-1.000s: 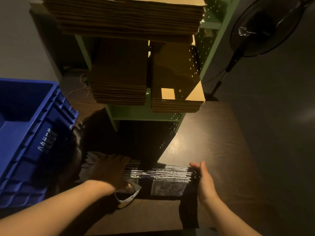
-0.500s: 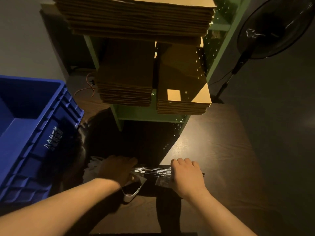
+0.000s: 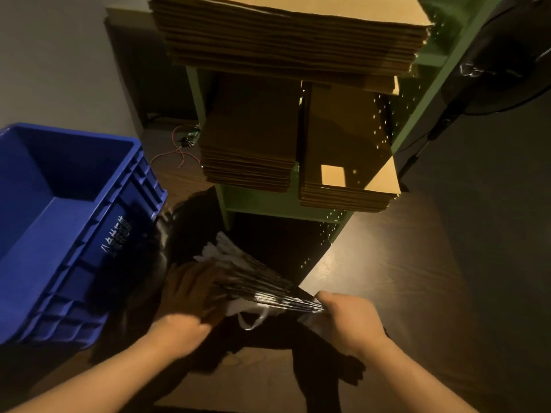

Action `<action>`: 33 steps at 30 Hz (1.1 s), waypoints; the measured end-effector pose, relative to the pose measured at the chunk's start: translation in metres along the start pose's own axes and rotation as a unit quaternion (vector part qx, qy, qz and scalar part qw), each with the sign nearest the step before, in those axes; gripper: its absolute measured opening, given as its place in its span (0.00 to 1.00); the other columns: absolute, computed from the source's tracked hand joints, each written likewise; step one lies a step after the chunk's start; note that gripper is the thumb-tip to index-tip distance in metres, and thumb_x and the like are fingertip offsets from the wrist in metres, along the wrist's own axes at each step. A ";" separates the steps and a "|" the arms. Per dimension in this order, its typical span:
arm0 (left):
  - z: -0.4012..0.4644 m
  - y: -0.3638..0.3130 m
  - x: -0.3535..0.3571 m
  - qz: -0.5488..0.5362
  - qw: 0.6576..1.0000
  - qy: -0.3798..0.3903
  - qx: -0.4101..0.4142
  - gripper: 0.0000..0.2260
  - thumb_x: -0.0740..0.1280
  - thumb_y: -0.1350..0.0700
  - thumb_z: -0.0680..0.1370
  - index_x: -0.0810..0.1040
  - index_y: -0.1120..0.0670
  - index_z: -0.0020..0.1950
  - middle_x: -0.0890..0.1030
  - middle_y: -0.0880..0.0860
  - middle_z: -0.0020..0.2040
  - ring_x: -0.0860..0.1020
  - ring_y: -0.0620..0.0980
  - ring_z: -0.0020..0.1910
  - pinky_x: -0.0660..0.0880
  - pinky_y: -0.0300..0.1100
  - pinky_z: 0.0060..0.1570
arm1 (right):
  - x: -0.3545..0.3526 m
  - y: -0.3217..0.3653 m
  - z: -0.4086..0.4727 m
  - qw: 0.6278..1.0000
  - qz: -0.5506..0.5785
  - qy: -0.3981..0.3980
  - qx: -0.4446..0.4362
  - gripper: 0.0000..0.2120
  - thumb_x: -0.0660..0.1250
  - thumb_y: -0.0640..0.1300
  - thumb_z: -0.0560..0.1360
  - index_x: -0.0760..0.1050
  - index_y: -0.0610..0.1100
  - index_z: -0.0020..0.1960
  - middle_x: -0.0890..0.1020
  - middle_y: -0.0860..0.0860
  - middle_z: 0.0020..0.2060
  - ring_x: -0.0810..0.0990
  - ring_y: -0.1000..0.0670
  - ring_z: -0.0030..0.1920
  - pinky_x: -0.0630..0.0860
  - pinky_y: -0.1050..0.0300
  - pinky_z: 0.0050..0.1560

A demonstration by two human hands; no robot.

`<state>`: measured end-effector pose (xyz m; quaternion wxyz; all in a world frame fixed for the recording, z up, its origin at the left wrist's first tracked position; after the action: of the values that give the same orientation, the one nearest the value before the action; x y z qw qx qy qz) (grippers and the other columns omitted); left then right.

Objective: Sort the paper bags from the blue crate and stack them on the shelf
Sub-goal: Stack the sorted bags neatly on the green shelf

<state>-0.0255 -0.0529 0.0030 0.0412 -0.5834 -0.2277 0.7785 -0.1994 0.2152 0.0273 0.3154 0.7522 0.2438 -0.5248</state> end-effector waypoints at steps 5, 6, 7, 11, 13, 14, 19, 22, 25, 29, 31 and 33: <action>-0.021 0.044 0.038 -0.568 0.697 -0.088 -0.429 0.30 0.65 0.31 0.76 0.71 0.39 0.76 0.74 0.52 0.75 0.73 0.57 0.73 0.73 0.54 0.66 | -0.006 -0.032 -0.011 0.990 0.112 0.082 0.039 0.10 0.72 0.55 0.75 0.75 0.56 0.53 0.85 0.61 0.42 0.83 0.59 0.44 0.79 0.55 0.47; -0.020 0.040 0.052 -0.639 0.599 -0.086 -0.475 0.32 0.66 0.32 0.75 0.70 0.41 0.77 0.75 0.52 0.74 0.74 0.58 0.72 0.74 0.54 0.63 | -0.006 -0.034 -0.013 0.979 0.173 0.097 0.048 0.10 0.74 0.54 0.74 0.76 0.57 0.53 0.86 0.62 0.42 0.84 0.60 0.44 0.80 0.55 0.48; -0.016 0.028 0.057 -0.669 0.541 -0.075 -0.503 0.32 0.65 0.33 0.76 0.69 0.41 0.78 0.77 0.52 0.73 0.76 0.59 0.70 0.74 0.57 0.63 | -0.007 -0.034 -0.014 0.964 0.237 0.107 0.057 0.10 0.76 0.52 0.74 0.78 0.57 0.53 0.86 0.63 0.43 0.85 0.61 0.45 0.81 0.55 0.50; 0.012 -0.036 0.062 -0.742 0.454 0.010 -0.493 0.24 0.55 0.33 0.81 0.76 0.42 0.72 0.82 0.52 0.67 0.78 0.58 0.66 0.72 0.60 0.65 | -0.011 -0.028 -0.015 0.907 0.393 0.118 0.095 0.15 0.78 0.46 0.72 0.80 0.51 0.57 0.88 0.56 0.47 0.87 0.54 0.48 0.83 0.50 0.54; 0.029 -0.059 0.067 -0.781 0.400 0.037 -0.478 0.26 0.53 0.34 0.82 0.75 0.45 0.73 0.81 0.53 0.69 0.78 0.58 0.66 0.75 0.58 0.61 | -0.012 -0.027 -0.014 0.894 0.421 0.109 0.102 0.16 0.78 0.49 0.71 0.80 0.49 0.57 0.88 0.54 0.47 0.87 0.52 0.48 0.83 0.49 0.55; 0.037 -0.066 0.066 -0.796 0.378 0.037 -0.472 0.27 0.53 0.33 0.82 0.76 0.46 0.73 0.81 0.54 0.69 0.80 0.59 0.65 0.77 0.59 0.61 | -0.011 -0.027 -0.014 0.889 0.432 0.106 0.107 0.17 0.78 0.50 0.71 0.80 0.48 0.57 0.88 0.53 0.47 0.87 0.51 0.49 0.82 0.49 0.55; 0.073 -0.084 0.061 -0.804 0.395 0.086 -0.436 0.44 0.56 0.21 0.69 0.71 0.47 0.77 0.77 0.58 0.73 0.73 0.62 0.73 0.68 0.62 0.72 | -0.007 -0.031 -0.012 0.844 0.510 0.080 0.145 0.16 0.78 0.45 0.72 0.79 0.41 0.56 0.88 0.47 0.46 0.87 0.47 0.47 0.83 0.49 0.52; 0.085 -0.090 0.056 -0.796 0.428 0.100 -0.416 0.44 0.56 0.23 0.68 0.71 0.46 0.77 0.78 0.56 0.72 0.73 0.59 0.74 0.65 0.59 0.75 | 0.000 -0.028 -0.012 0.806 0.561 0.083 0.170 0.16 0.77 0.43 0.73 0.79 0.39 0.58 0.88 0.45 0.47 0.87 0.45 0.48 0.82 0.55 0.46; 0.089 -0.096 0.049 -0.767 0.497 0.108 -0.391 0.35 0.52 0.28 0.77 0.74 0.48 0.75 0.81 0.54 0.68 0.78 0.57 0.69 0.71 0.55 0.71 | 0.007 -0.020 -0.007 0.750 0.623 0.093 0.202 0.19 0.77 0.41 0.73 0.78 0.37 0.60 0.87 0.40 0.49 0.87 0.38 0.49 0.83 0.44 0.52; 0.086 -0.102 0.043 -0.726 0.565 0.100 -0.380 0.22 0.63 0.40 0.80 0.78 0.51 0.69 0.84 0.55 0.63 0.82 0.57 0.63 0.75 0.58 0.68 | 0.014 -0.017 0.011 0.717 0.648 0.095 0.239 0.17 0.74 0.40 0.75 0.78 0.39 0.61 0.86 0.38 0.51 0.85 0.34 0.53 0.79 0.36 0.60; 0.081 -0.103 0.043 -0.685 0.606 0.098 -0.392 0.16 0.66 0.46 0.82 0.80 0.53 0.64 0.86 0.55 0.57 0.84 0.56 0.57 0.78 0.54 0.62 | 0.012 -0.014 0.025 0.728 0.639 0.082 0.235 0.16 0.75 0.45 0.74 0.80 0.43 0.60 0.87 0.42 0.52 0.83 0.36 0.57 0.75 0.36 0.66; 0.075 -0.101 0.050 -0.656 0.622 0.110 -0.413 0.09 0.71 0.50 0.80 0.83 0.53 0.57 0.86 0.55 0.55 0.83 0.56 0.58 0.74 0.55 0.67 | 0.006 -0.005 0.040 0.730 0.645 0.069 0.215 0.16 0.75 0.48 0.75 0.81 0.44 0.60 0.87 0.45 0.53 0.82 0.41 0.59 0.74 0.41 0.68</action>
<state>-0.1312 0.0310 0.0156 0.3206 -0.3157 -0.8416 0.2988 -0.2261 0.1895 0.0104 0.3898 0.8106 -0.3982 -0.1799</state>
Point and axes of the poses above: each hand's wrist, its own z-axis towards the middle knuckle, its own x-axis out of the palm, y = z × x, the point moved 5 cm from there along z, towards the middle knuckle
